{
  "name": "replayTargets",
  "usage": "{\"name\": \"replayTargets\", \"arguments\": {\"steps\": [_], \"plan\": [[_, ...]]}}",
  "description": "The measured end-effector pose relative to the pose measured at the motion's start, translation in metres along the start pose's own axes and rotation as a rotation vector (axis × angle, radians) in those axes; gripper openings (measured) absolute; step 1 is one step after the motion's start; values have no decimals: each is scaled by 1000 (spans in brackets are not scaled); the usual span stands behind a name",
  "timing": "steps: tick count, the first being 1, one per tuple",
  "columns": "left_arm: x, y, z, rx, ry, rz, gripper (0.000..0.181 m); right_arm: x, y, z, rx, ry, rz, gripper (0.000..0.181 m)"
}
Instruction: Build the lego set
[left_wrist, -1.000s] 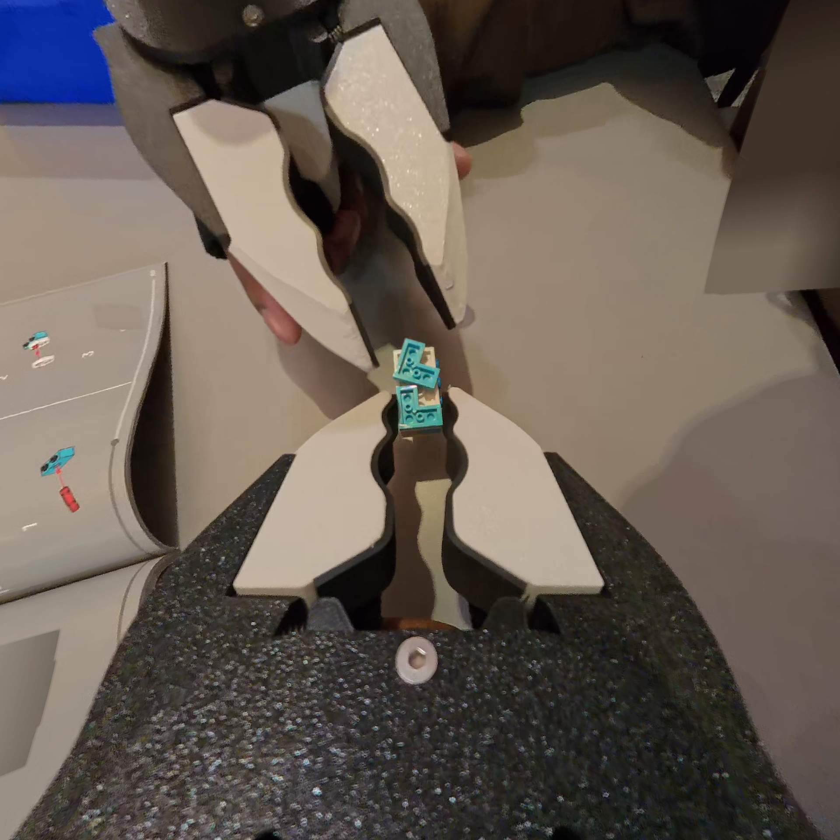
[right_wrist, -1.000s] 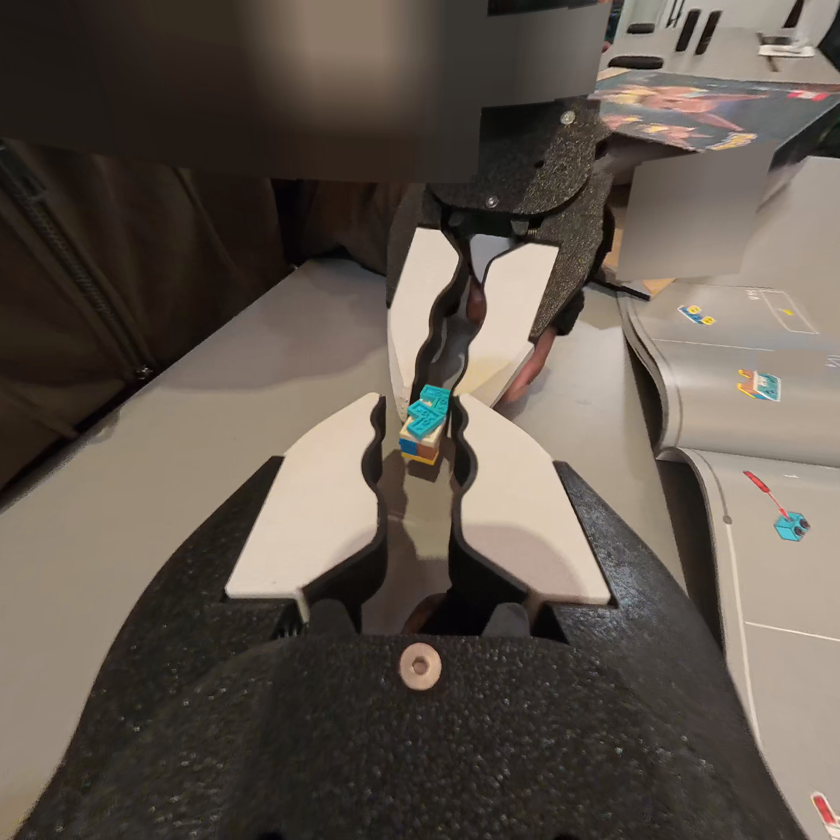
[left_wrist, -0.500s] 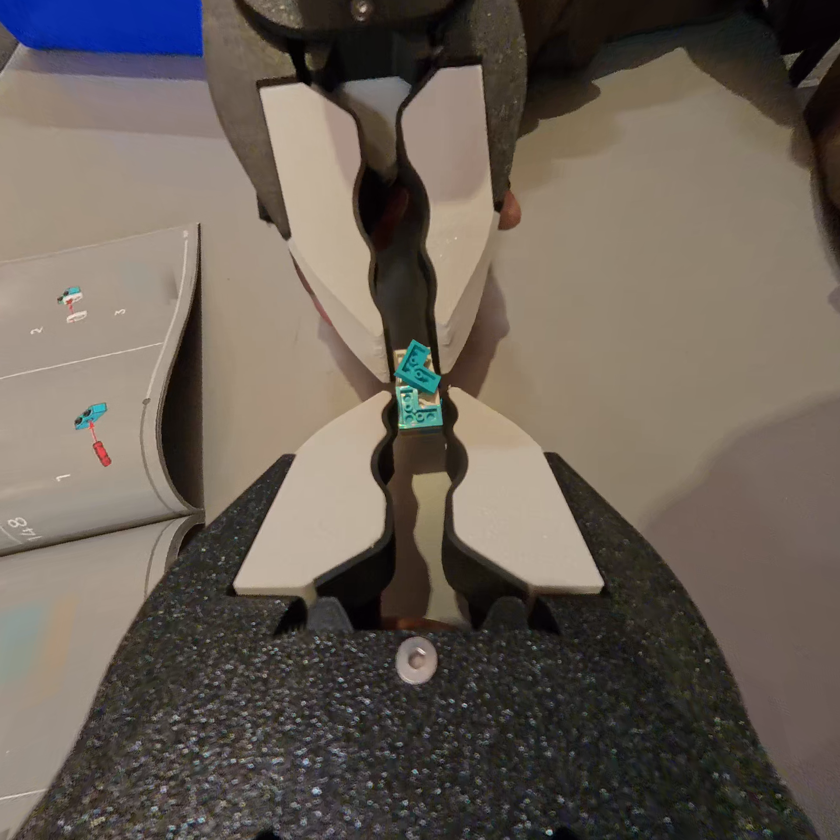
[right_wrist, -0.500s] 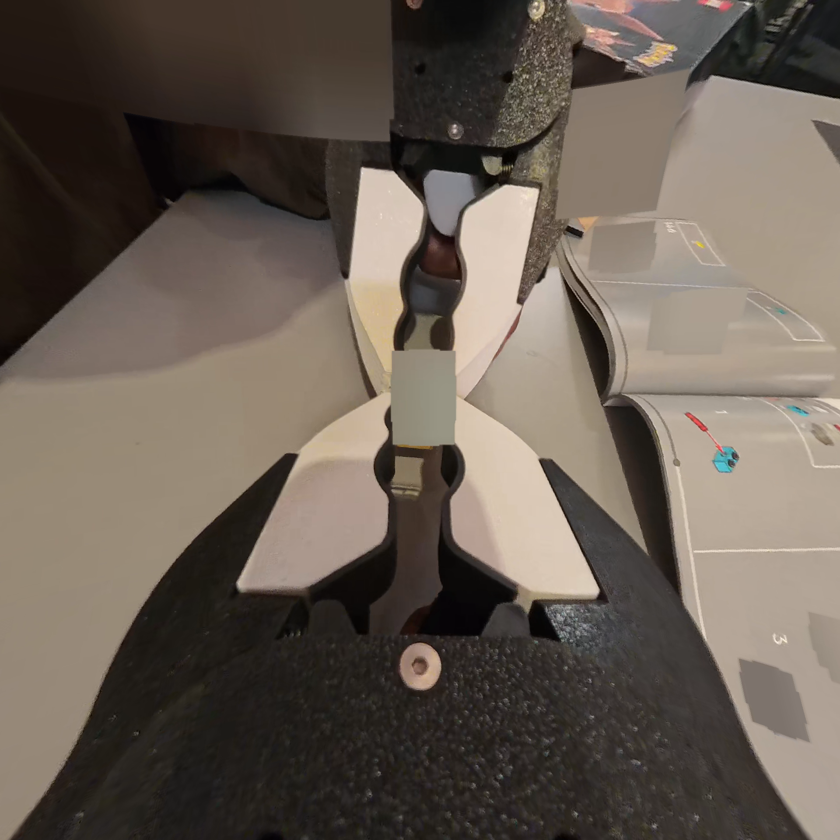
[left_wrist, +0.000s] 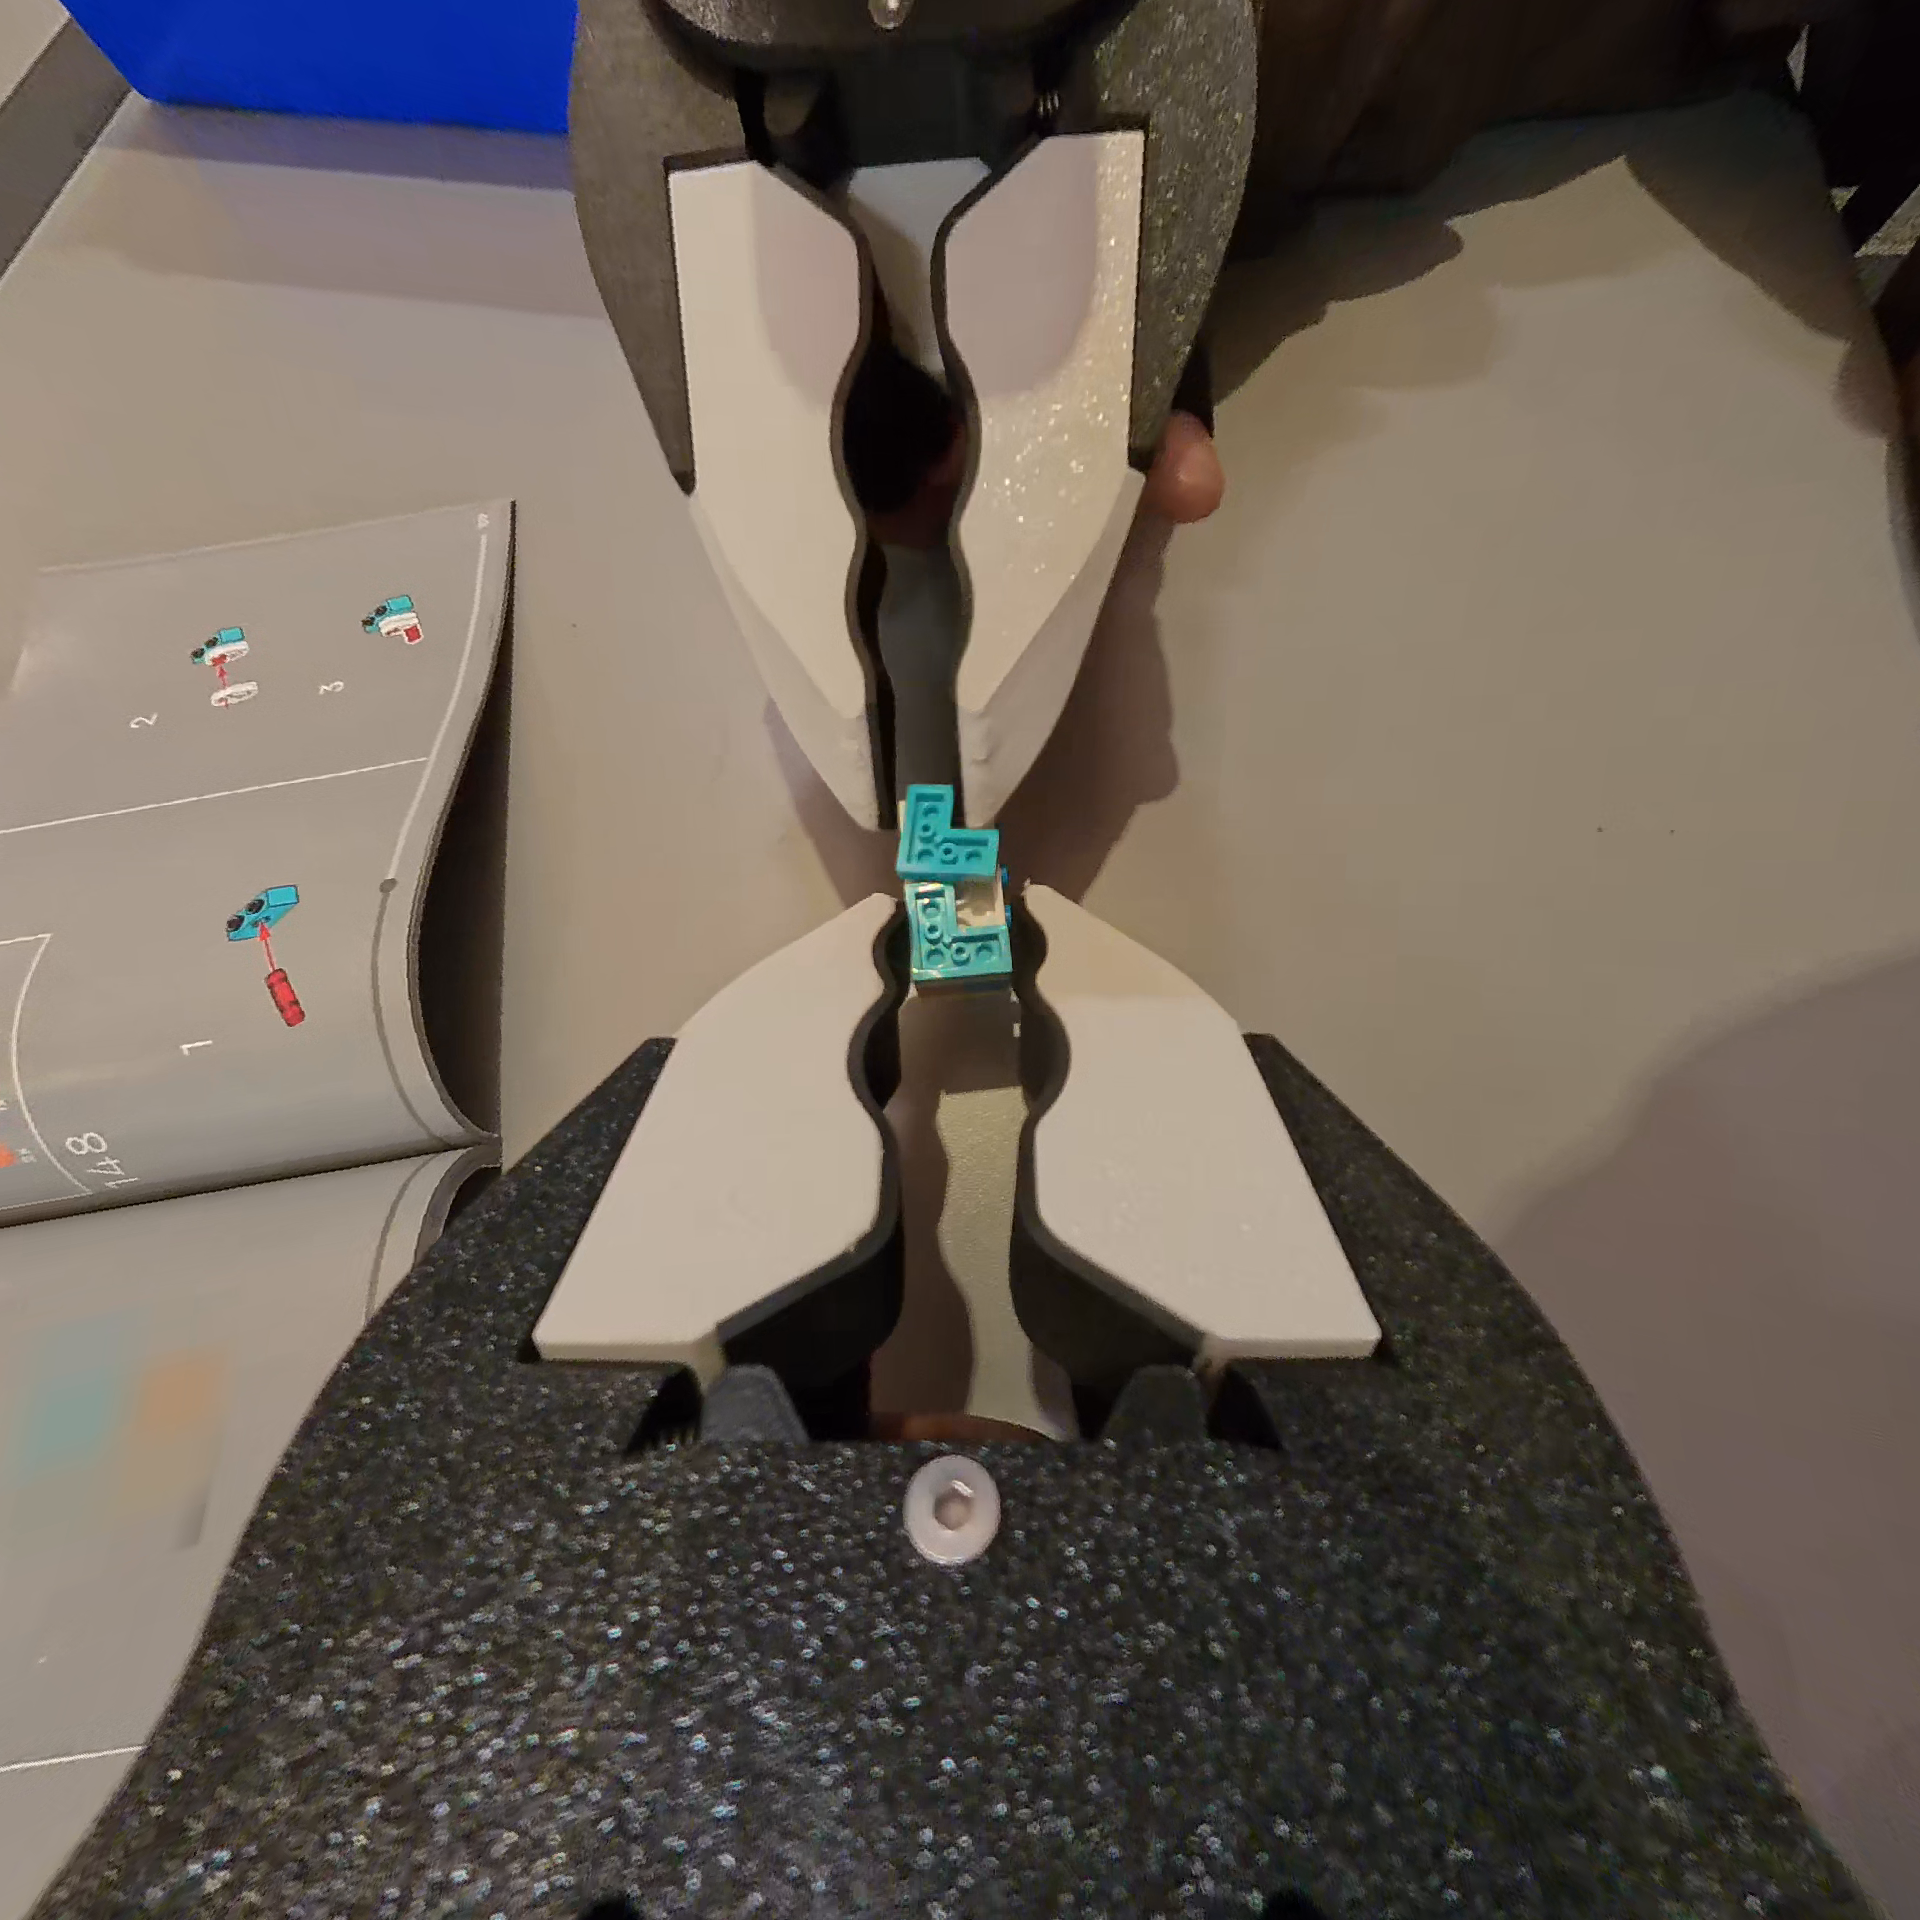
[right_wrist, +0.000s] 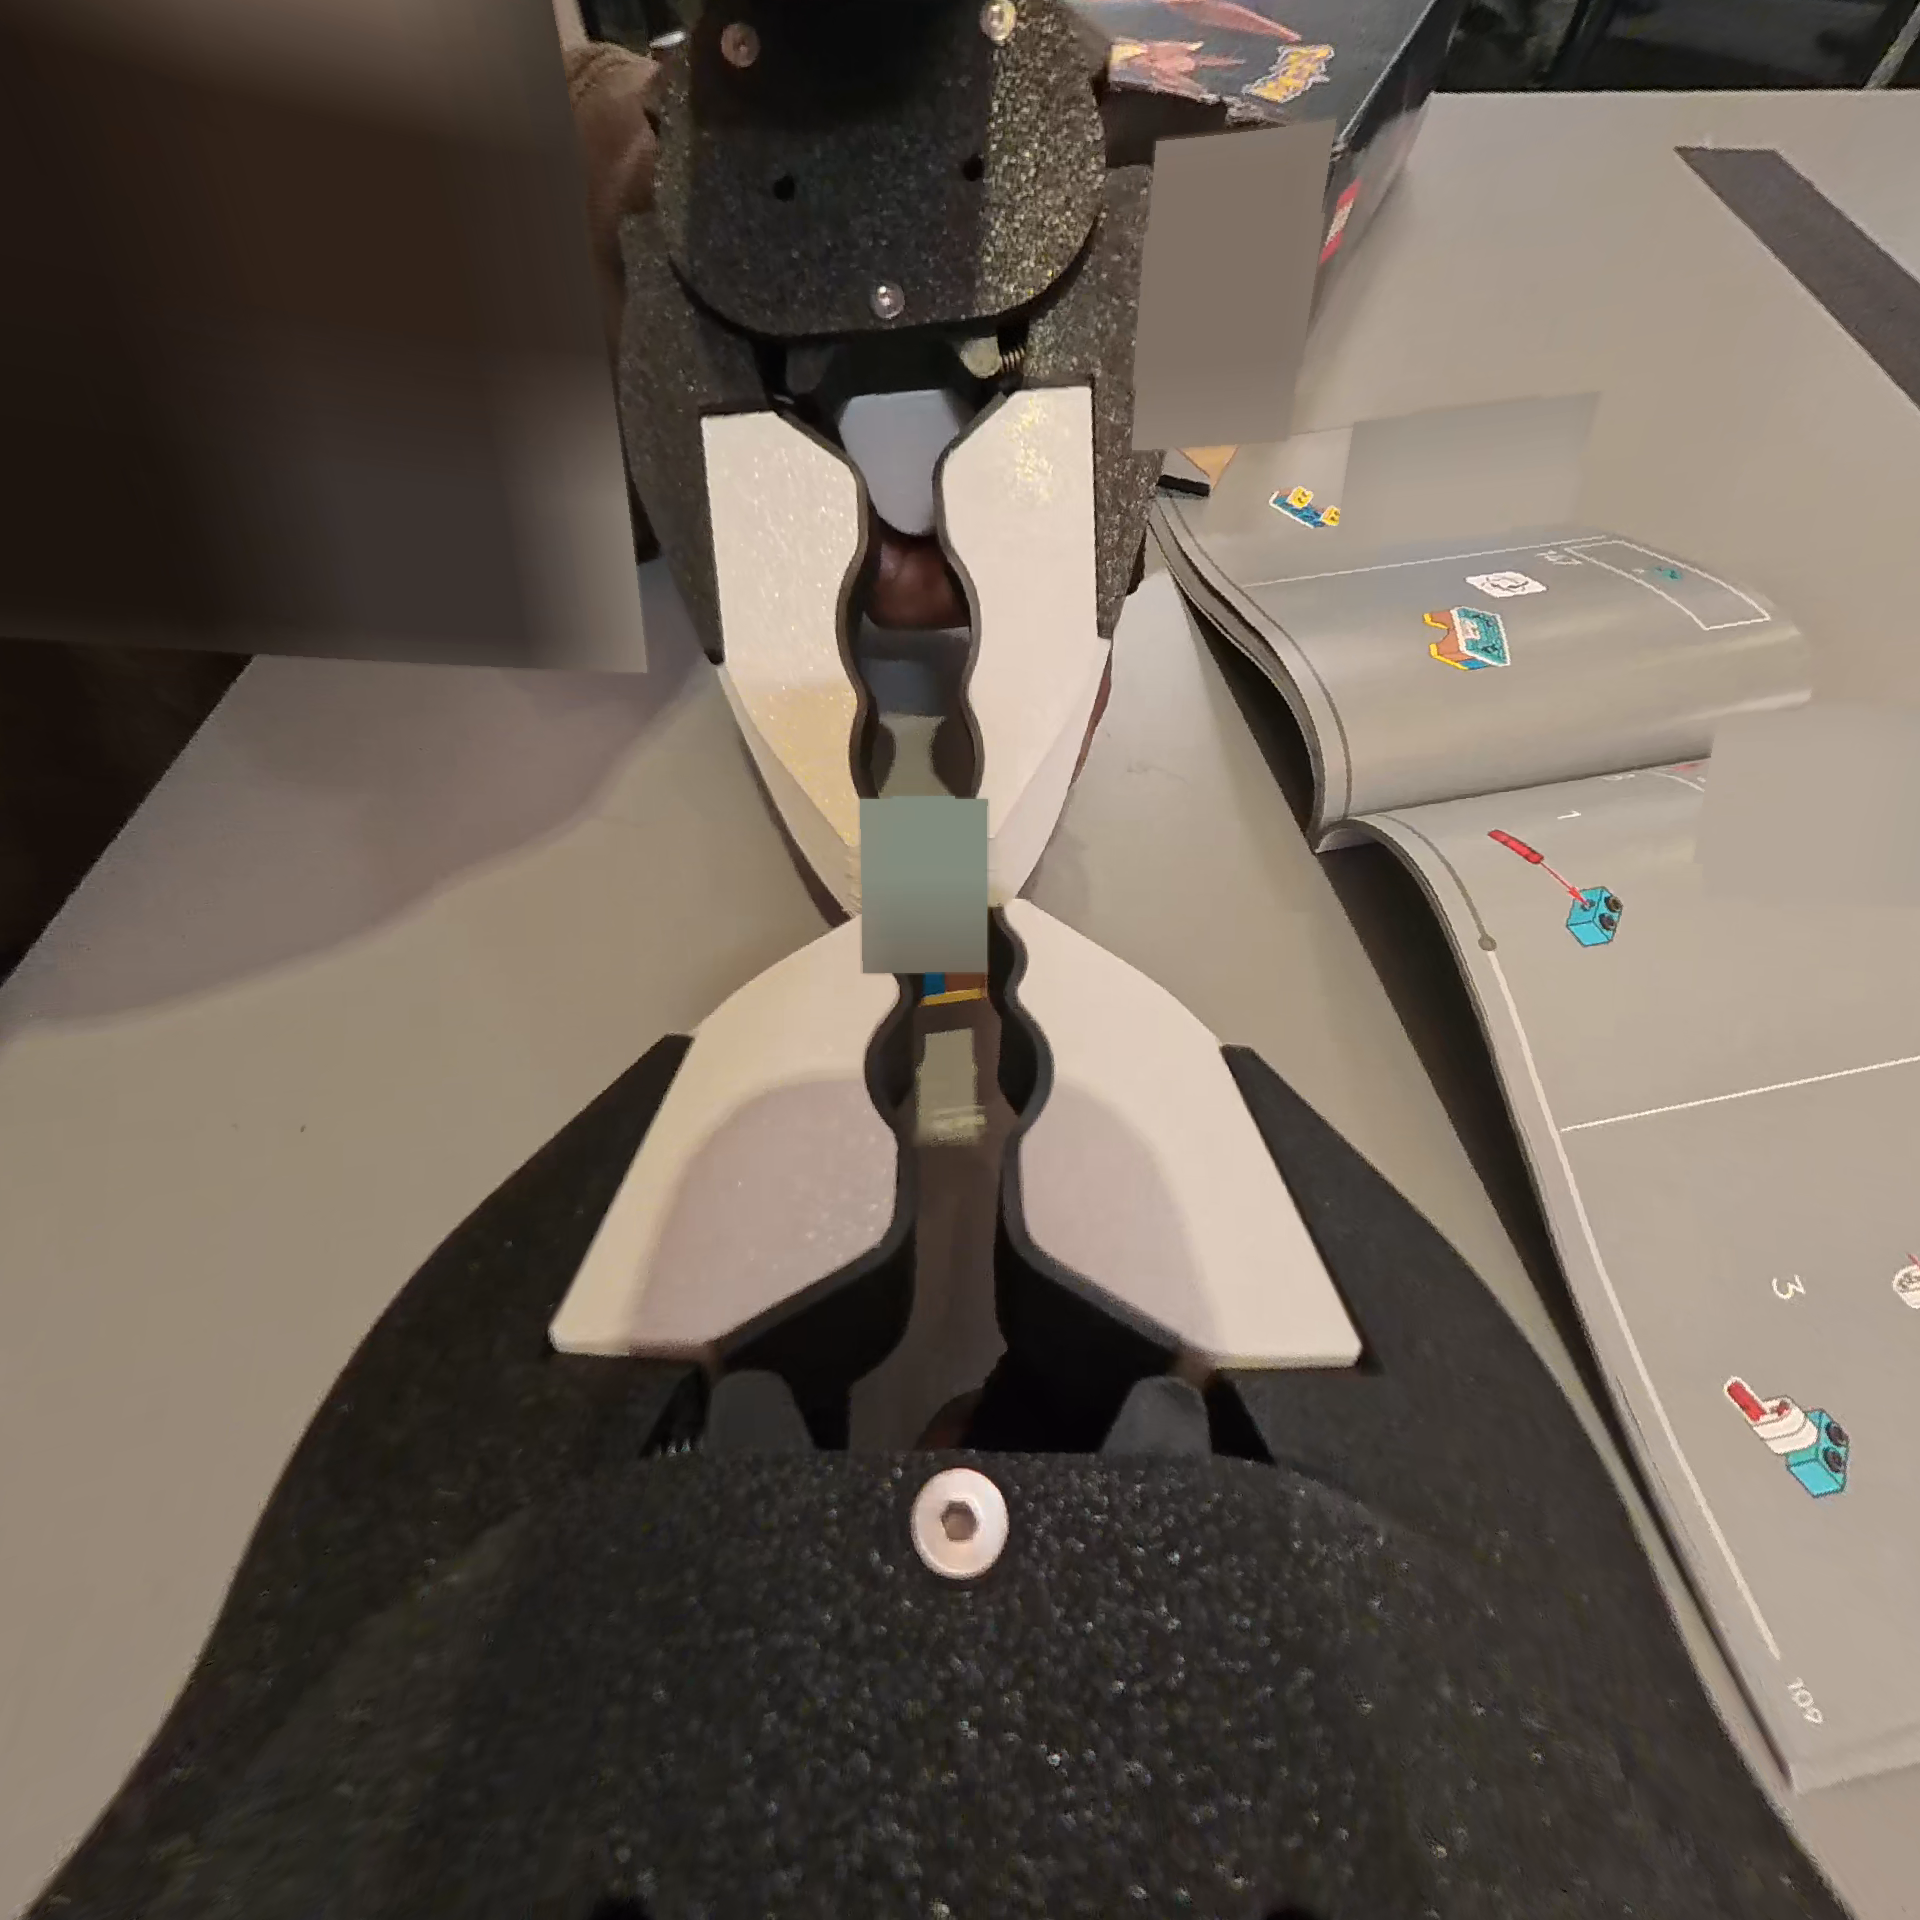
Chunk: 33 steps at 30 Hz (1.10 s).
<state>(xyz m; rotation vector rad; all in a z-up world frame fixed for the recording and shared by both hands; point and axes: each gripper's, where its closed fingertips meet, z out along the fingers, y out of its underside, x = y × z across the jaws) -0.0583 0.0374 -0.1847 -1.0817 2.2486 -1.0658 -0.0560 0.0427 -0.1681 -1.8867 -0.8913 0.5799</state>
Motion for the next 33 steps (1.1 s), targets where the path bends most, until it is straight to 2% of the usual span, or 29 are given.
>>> {"name": "replayTargets", "arguments": {"steps": [8,23,33], "plan": [[-2,0,0,1,-8,-6,18,2,-1,-1,-6,41,14,8],[-6,2,-1,-6,-29,-23,18,16,2,-5,-39,287,113,8],[-6,1,-1,1,-30,-24,18,10,1,-4,-57,299,108,16]]}}
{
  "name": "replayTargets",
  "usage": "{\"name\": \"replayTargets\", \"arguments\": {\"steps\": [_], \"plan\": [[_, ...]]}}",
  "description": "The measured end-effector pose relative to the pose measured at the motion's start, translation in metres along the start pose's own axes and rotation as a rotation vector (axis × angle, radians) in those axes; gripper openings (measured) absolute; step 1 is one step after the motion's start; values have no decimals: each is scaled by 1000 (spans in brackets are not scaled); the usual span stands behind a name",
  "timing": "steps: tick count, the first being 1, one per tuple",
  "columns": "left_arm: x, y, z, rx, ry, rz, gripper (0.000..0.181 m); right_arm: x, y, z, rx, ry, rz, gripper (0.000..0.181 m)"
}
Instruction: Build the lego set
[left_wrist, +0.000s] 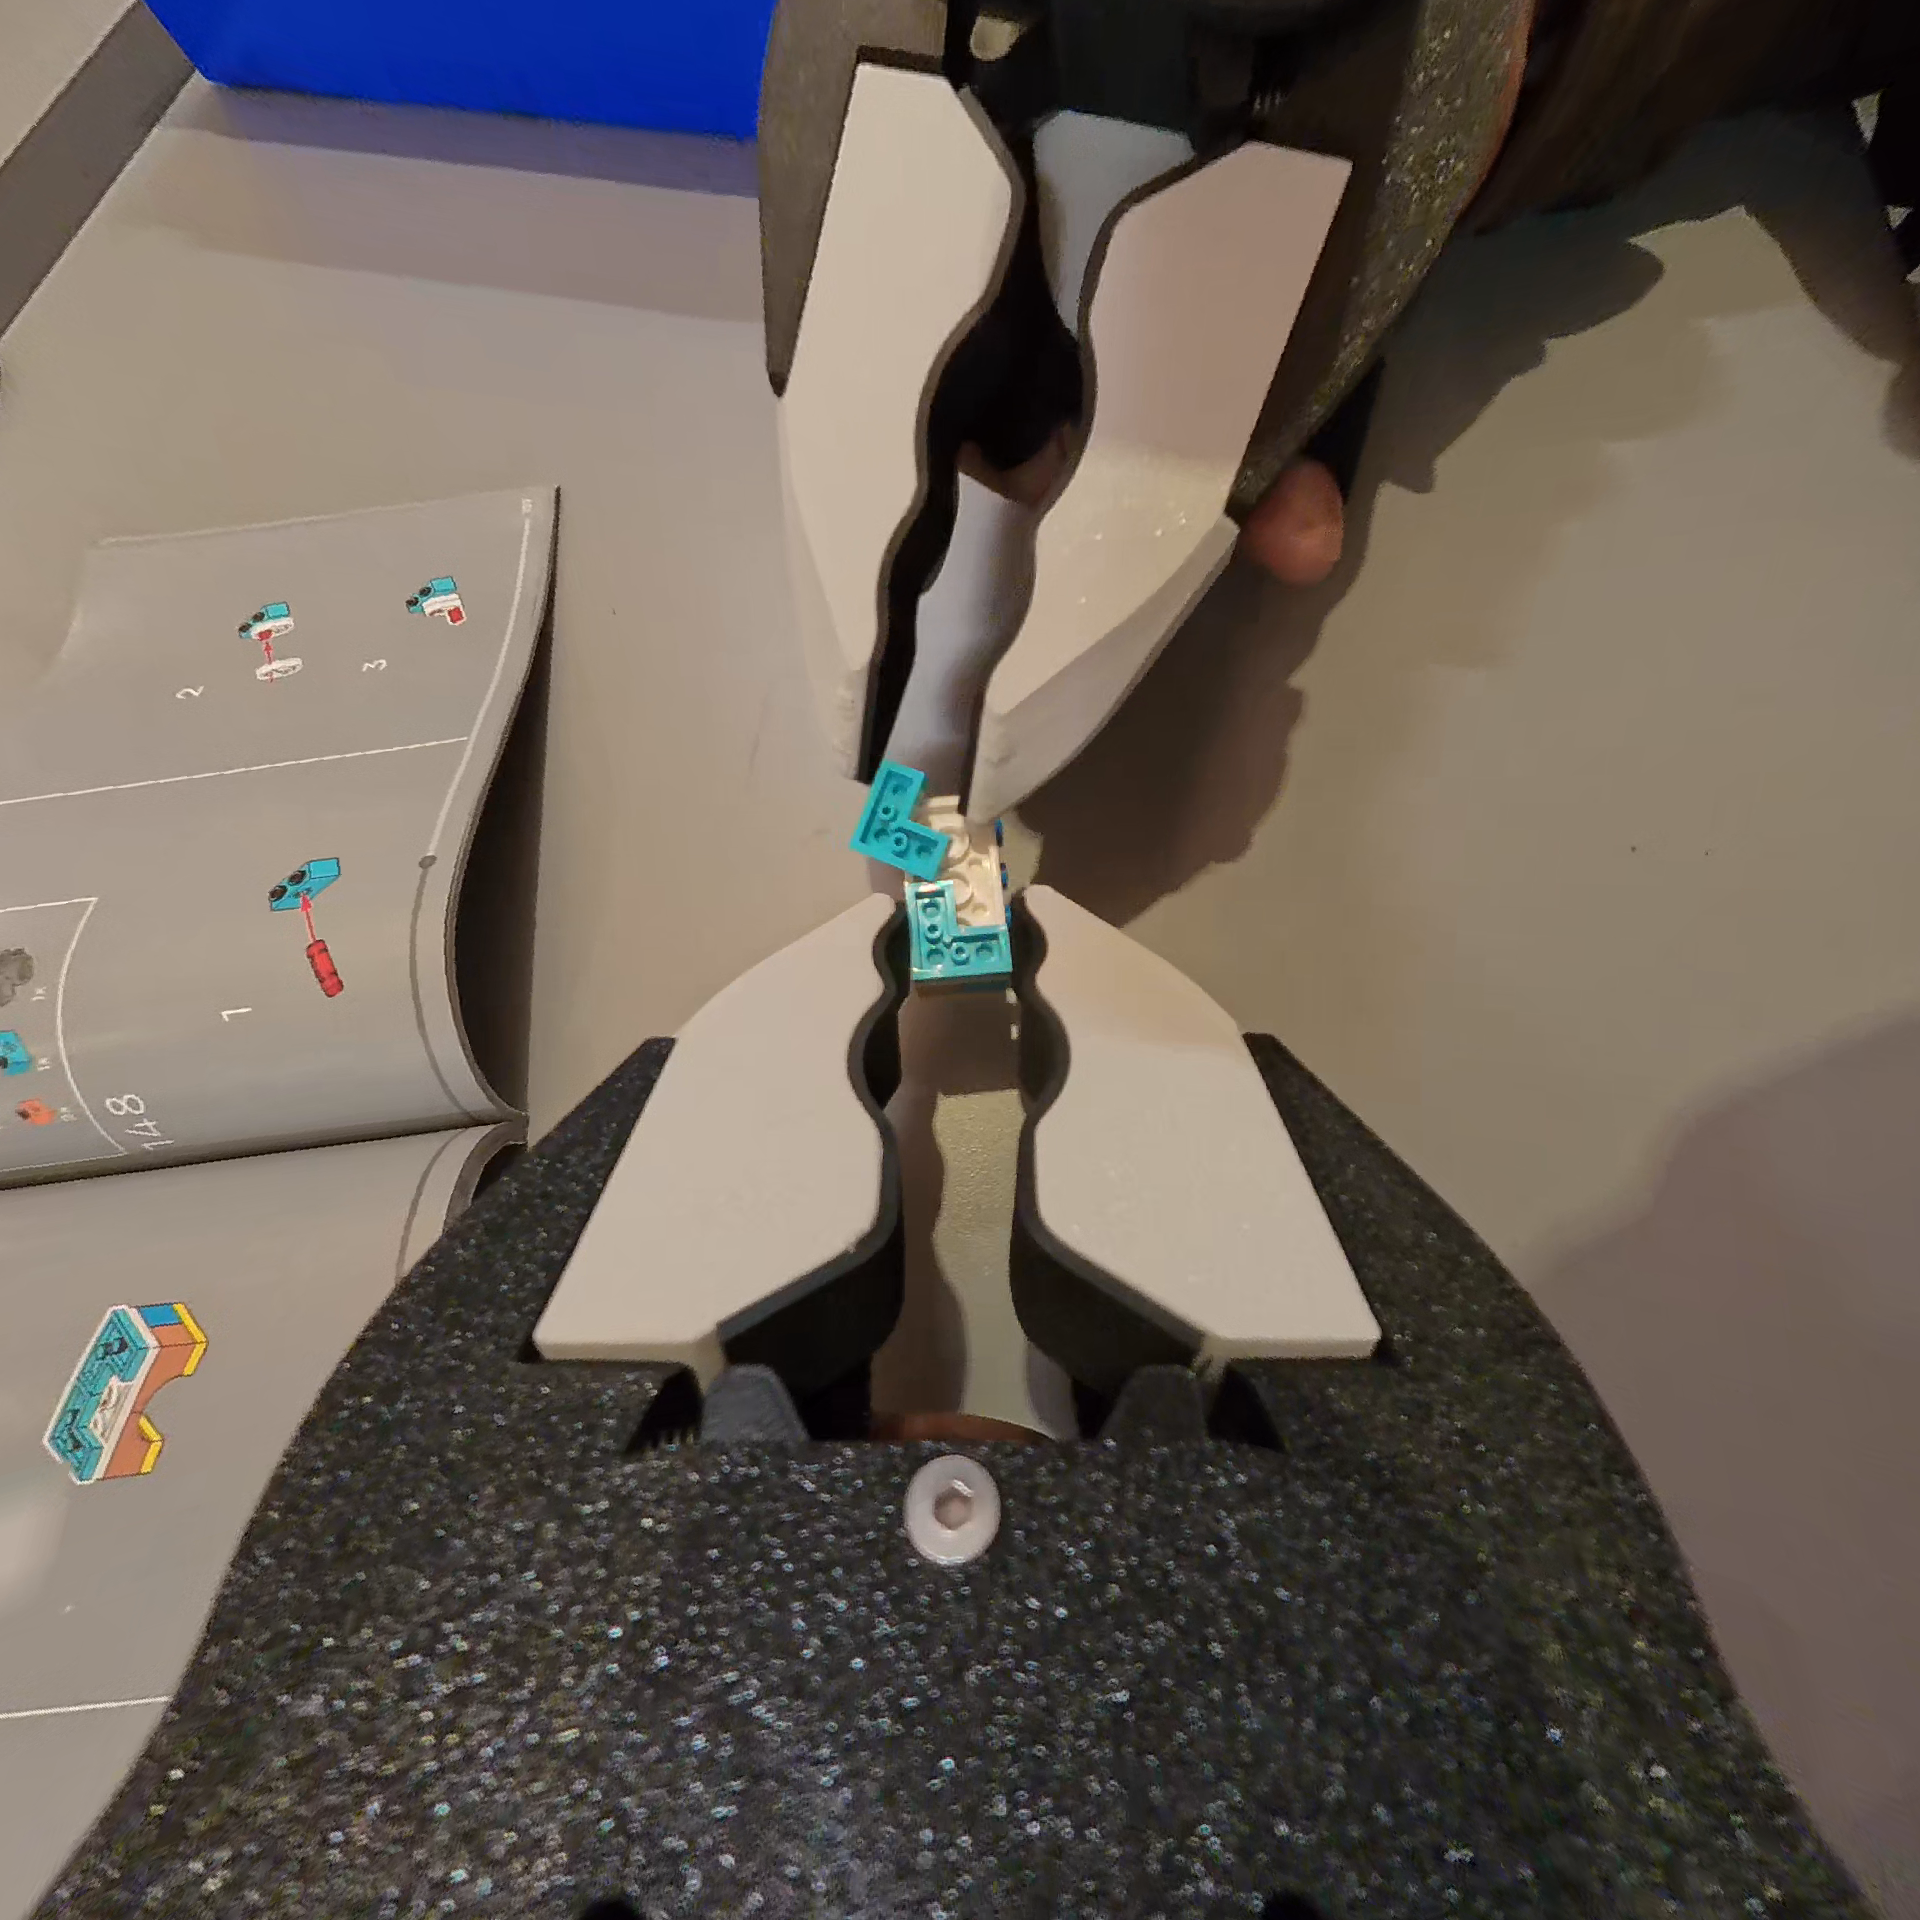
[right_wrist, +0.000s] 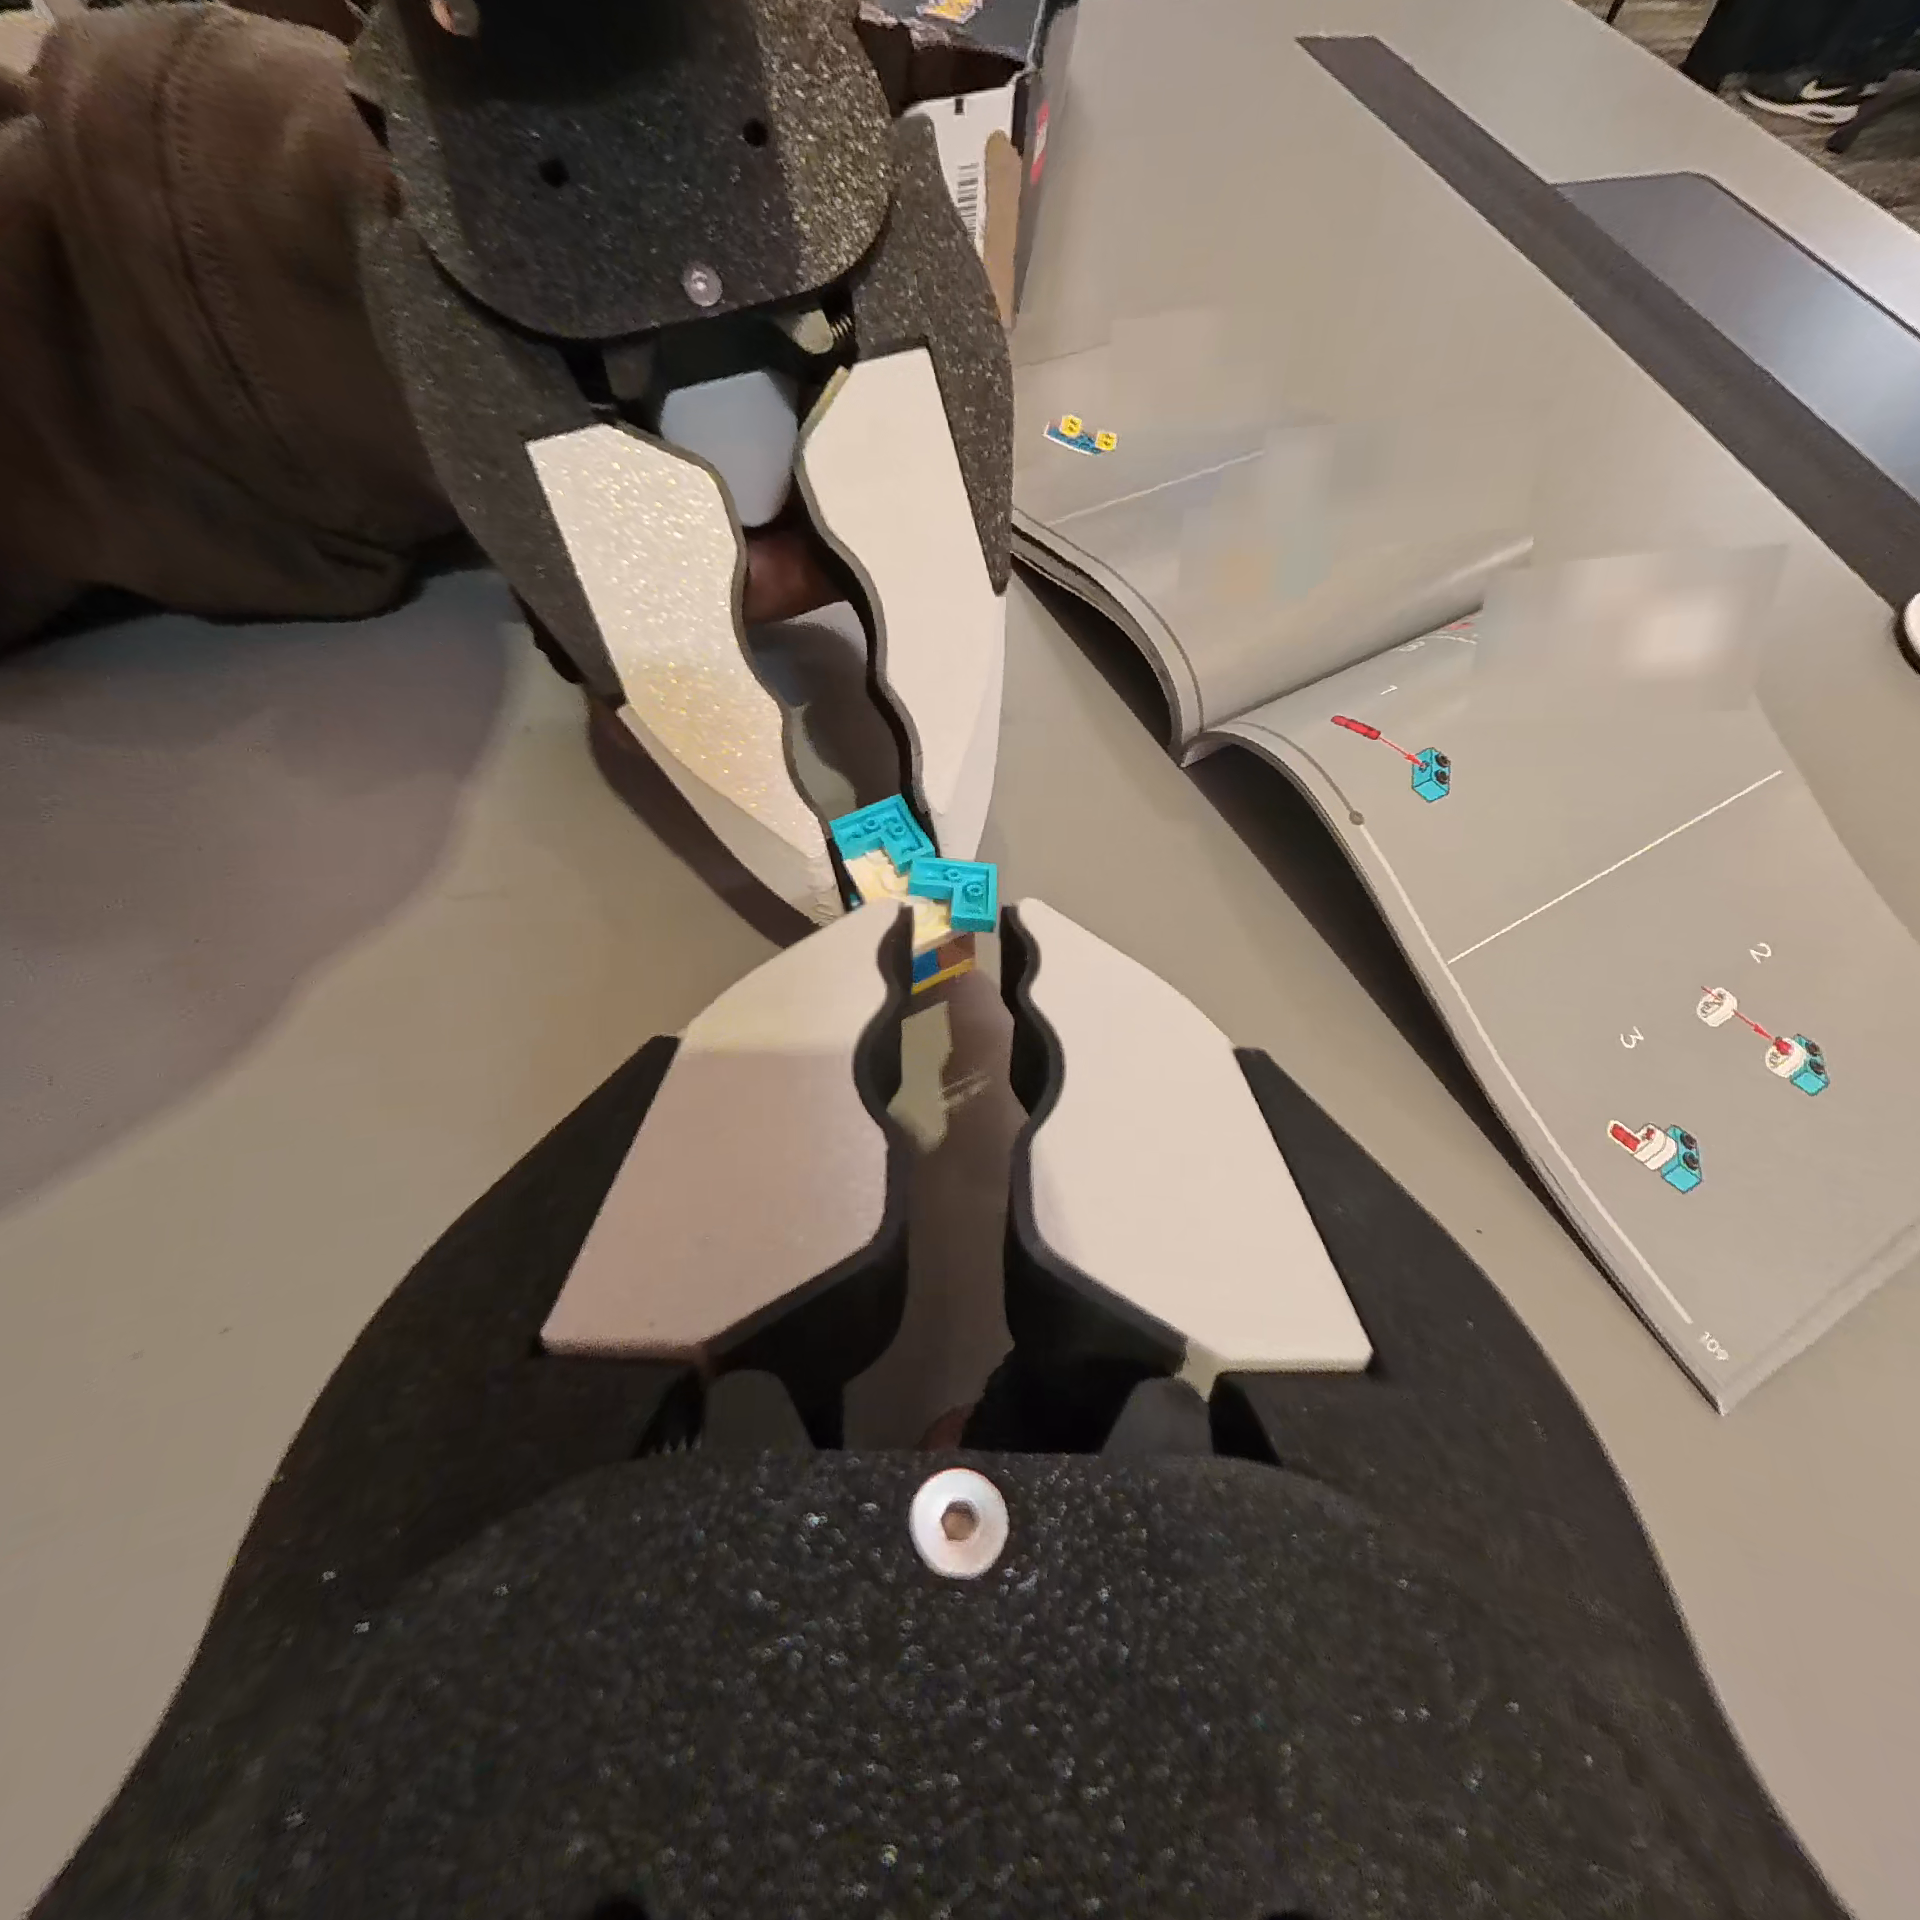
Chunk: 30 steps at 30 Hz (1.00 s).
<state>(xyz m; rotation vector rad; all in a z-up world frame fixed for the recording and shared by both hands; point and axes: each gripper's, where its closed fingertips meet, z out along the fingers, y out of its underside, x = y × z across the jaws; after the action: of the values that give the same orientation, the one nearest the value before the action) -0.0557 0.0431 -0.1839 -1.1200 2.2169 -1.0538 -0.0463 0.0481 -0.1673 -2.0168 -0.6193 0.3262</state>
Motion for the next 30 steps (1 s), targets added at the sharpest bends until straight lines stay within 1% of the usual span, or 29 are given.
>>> {"name": "replayTargets", "arguments": {"steps": [9,13,30], "plan": [[1,0,0,1,6,5,18,-3,-4,-7,50,-50,-27,21],[3,0,1,-1,14,11,18,-6,-3,-6,53,-76,-34,27],[0,1,0,4,11,-13,18,-14,0,-4,29,-62,-90,25]]}}
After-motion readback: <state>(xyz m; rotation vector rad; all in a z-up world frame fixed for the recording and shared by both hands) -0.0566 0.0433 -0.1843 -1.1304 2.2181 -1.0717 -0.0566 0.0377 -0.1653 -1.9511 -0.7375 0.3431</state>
